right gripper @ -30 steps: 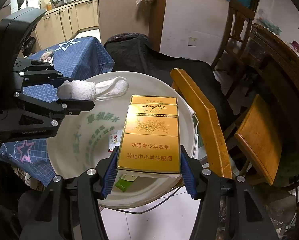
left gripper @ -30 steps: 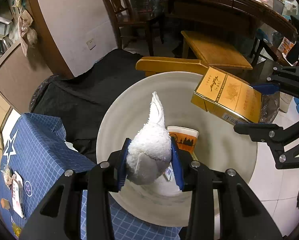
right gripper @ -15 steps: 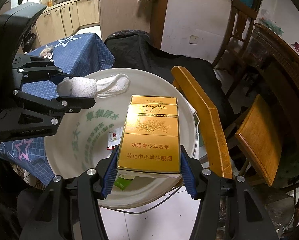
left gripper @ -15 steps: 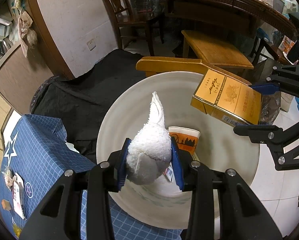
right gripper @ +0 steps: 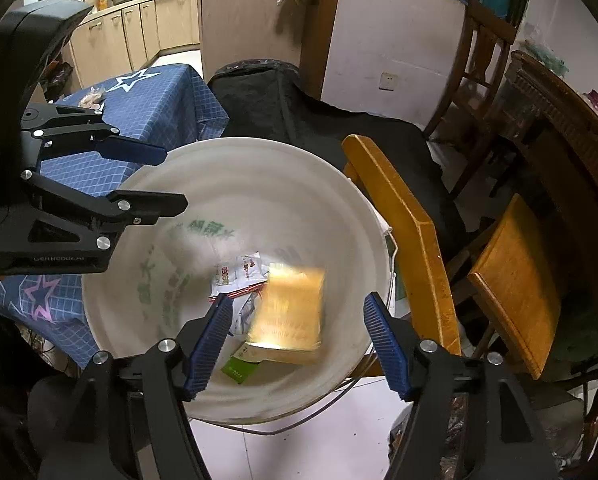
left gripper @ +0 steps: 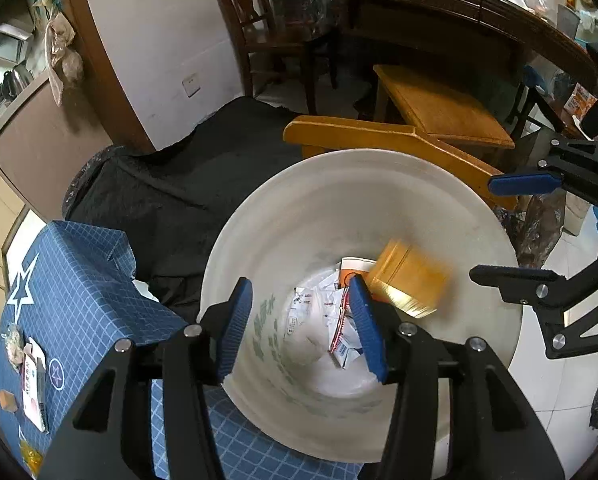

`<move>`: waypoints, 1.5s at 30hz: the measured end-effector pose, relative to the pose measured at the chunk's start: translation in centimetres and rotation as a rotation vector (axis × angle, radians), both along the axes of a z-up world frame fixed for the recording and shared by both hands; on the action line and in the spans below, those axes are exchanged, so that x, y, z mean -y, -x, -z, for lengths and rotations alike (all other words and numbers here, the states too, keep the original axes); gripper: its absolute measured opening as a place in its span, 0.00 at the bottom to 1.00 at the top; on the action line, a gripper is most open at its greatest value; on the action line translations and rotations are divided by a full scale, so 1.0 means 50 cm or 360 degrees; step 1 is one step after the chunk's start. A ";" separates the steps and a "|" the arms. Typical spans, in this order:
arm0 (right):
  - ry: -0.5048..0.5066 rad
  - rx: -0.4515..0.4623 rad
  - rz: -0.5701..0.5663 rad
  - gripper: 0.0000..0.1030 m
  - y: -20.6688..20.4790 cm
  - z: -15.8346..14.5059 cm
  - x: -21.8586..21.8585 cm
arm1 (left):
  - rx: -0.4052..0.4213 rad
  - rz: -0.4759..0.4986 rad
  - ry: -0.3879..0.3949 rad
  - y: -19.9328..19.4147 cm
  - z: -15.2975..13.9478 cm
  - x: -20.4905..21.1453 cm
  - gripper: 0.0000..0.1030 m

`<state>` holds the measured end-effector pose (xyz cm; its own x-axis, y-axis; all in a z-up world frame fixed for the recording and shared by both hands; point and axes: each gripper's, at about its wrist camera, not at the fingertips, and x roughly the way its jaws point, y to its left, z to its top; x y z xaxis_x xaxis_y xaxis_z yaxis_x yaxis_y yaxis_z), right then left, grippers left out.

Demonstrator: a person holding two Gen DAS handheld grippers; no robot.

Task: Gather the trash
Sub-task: 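Open both tools to drop the towel and cigarette box into the bucket, then move both tools back over the table toward the remaining items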

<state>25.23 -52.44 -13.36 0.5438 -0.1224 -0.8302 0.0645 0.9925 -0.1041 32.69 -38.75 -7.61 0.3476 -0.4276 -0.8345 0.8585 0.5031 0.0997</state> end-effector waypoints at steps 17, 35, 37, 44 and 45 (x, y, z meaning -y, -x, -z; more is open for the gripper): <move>-0.0004 -0.0010 0.0006 0.66 0.006 0.001 -0.001 | 0.0063 -0.0007 -0.0022 0.010 -0.004 -0.019 0.47; 0.0006 -0.0009 -0.0063 0.66 -0.003 -0.006 -0.045 | 0.0180 -0.0066 0.0000 0.030 -0.014 -0.078 0.47; 0.0010 -0.0006 -0.0082 0.66 -0.004 -0.011 -0.057 | 0.0202 -0.0090 0.0013 0.034 -0.019 -0.090 0.47; 0.0020 0.0019 -0.0153 0.66 0.002 -0.031 -0.110 | 0.0346 -0.0193 0.0054 0.053 -0.039 -0.157 0.47; 0.0023 0.0020 -0.0167 0.66 0.000 -0.033 -0.121 | 0.0348 -0.0206 0.0067 0.055 -0.042 -0.164 0.47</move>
